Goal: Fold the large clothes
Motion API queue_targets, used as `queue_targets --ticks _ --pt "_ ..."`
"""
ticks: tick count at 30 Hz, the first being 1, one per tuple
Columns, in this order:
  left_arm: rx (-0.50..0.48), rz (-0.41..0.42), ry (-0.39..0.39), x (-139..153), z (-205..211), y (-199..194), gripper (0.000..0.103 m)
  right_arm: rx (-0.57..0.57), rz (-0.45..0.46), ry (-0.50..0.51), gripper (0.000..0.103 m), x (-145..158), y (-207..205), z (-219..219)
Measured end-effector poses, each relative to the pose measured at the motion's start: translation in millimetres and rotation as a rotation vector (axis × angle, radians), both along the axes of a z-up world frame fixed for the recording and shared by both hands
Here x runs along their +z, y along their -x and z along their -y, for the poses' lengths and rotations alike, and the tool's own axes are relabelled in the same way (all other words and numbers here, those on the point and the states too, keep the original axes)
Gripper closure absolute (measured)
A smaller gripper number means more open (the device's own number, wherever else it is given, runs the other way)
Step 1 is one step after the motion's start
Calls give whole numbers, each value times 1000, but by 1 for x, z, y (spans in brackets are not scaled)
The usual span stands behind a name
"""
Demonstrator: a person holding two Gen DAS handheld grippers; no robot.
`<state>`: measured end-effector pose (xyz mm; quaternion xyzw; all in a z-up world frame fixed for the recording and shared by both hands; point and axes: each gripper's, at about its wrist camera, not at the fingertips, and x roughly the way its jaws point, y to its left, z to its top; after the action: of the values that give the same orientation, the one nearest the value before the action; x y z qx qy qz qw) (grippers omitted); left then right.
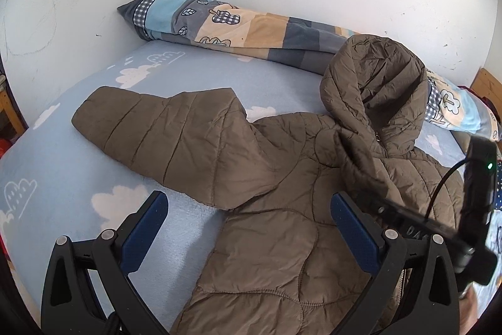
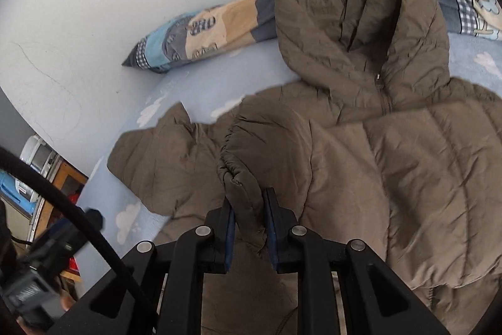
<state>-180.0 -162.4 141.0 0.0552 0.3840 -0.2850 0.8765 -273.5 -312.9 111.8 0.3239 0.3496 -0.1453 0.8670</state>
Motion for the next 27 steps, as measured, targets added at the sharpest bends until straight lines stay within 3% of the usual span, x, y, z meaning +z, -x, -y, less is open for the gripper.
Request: queue_targets --ticks 1,5,9,12,16,20,21,22,24,27 --pt "1 -4 4 0 0 -1 0 4 -7 -10 81 -6 0 -1" --pt "10 -47 29 -1 2 -7 0 54 0 -84 61 -11 -1 -1" --pt "-3 -112 71 -3 11 -10 0 69 59 -46 54 17 22 0" --pt "-46 -151 76 -10 27 -8 0 -41 98 4 49 44 61 18" --pt "-94 -216 61 -27 54 -3 0 -310 66 53 48 63 144 65" --pt "-88 -237 71 -40 77 2 0 -555 -16 58 52 49 214 112" --pt "-90 -222 69 -41 82 5 2 -573 -46 60 64 42 222 121" --pt "-100 -199 58 -42 89 9 8 -583 -70 74 67 35 226 127" --pt "-102 -137 -9 -47 103 13 20 -589 -120 98 73 24 227 134" --pt "-98 -114 -115 -64 119 11 26 -555 -119 105 75 16 225 139"
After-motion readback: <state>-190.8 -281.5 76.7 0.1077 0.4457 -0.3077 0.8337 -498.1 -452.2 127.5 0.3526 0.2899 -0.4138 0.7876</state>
